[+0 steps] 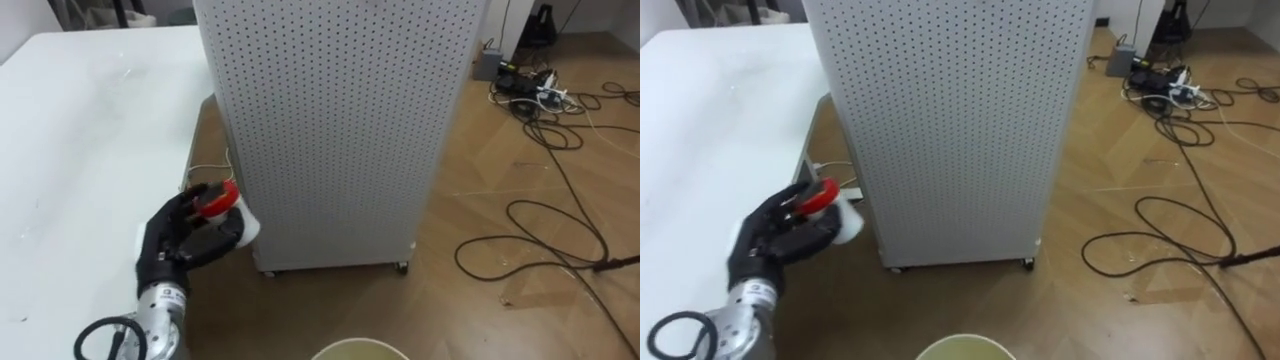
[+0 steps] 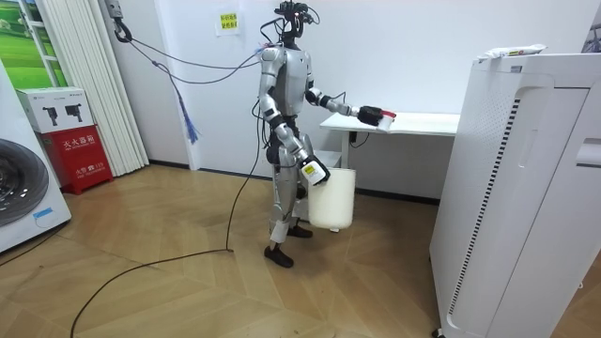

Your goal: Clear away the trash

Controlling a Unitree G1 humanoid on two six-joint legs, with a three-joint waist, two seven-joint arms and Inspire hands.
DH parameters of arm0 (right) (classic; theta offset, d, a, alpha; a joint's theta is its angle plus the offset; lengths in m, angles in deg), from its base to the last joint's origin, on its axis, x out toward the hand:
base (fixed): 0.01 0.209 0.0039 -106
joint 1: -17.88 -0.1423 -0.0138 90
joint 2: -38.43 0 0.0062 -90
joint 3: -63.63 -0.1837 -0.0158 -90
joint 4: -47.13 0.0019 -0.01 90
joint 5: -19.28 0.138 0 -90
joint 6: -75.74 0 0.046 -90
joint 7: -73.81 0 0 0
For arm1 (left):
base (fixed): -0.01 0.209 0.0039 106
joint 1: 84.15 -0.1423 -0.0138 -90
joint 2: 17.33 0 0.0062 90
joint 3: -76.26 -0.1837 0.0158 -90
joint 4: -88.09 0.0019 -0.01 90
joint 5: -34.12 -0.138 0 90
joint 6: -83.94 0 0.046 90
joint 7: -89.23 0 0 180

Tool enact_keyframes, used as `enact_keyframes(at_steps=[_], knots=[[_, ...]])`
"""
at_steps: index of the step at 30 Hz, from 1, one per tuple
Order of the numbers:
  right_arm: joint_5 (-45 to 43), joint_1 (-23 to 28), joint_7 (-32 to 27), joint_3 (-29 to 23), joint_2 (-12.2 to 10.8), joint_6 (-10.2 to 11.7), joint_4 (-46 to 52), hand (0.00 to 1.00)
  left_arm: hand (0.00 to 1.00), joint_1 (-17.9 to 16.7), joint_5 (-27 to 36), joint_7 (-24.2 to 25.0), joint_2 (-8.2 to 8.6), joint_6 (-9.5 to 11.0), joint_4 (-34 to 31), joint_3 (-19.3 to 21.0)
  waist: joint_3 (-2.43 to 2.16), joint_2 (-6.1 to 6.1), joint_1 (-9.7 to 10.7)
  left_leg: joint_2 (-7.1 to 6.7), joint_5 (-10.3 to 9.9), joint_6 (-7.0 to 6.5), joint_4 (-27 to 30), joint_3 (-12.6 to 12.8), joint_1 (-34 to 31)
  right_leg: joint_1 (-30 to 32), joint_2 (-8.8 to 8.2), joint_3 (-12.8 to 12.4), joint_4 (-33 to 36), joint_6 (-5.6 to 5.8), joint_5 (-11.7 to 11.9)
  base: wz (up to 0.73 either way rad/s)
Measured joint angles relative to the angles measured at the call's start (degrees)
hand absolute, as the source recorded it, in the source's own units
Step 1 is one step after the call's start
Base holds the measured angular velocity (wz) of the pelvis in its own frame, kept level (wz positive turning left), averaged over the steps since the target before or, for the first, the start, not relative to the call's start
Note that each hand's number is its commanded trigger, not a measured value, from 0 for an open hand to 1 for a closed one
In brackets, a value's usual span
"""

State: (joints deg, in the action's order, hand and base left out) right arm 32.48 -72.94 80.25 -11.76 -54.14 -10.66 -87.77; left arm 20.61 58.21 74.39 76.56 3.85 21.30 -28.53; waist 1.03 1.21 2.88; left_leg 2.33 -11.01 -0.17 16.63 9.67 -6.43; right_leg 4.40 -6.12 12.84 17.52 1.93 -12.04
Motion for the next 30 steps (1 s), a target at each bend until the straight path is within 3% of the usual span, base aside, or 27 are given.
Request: enact_keyframes(at_steps=[6, 13, 19, 30], knots=[[0.49, -0.82, -2.62, -0.3, 0.09, 0.0, 4.2, 1.0, 1.0, -3.85, -0.01, 5.47, 0.12, 0.0, -7.2, -3.89, -0.03, -0.03, 0.06, 0.05, 0.0, 0.01, -0.41, 1.06, -0.09, 0.52, 0.28, -0.78, -0.63, -0.27, 0.21, -0.09], [2.69, -2.27, -3.14, -0.69, 0.44, 0.0, 5.13, 1.0, 1.0, -5.94, 0.1, 13.81, -0.16, -0.02, -7.44, -5.71, -0.36, -0.94, 0.12, 0.02, 0.0, 0.0, -0.38, 1.11, 0.03, 0.26, 0.33, -1.53, -0.95, -0.18, 0.32, 0.0], [2.65, -4.48, -1.72, -1.59, 0.66, 0.0, 5.13, 1.0, 1.0, -7.77, 0.11, 18.92, -0.16, -0.13, -7.57, -5.7, -0.24, -2.15, 0.27, 0.02, 0.0, 0.01, -0.44, 1.09, 0.21, 0.29, 0.37, -1.61, -0.93, -0.17, 0.33, -0.01], [2.43, -4.96, -1.2, -2.41, 1.52, 0.0, 5.12, 1.0, 1.0, -8.94, -0.04, 20.81, -0.62, -1.18, -7.68, -5.68, -0.2, -2.43, 0.28, 0.15, 0.0, 0.0, -0.92, 1.22, 0.05, 0.7, 0.33, -1.38, -0.93, -0.2, 0.35, 0.0]])
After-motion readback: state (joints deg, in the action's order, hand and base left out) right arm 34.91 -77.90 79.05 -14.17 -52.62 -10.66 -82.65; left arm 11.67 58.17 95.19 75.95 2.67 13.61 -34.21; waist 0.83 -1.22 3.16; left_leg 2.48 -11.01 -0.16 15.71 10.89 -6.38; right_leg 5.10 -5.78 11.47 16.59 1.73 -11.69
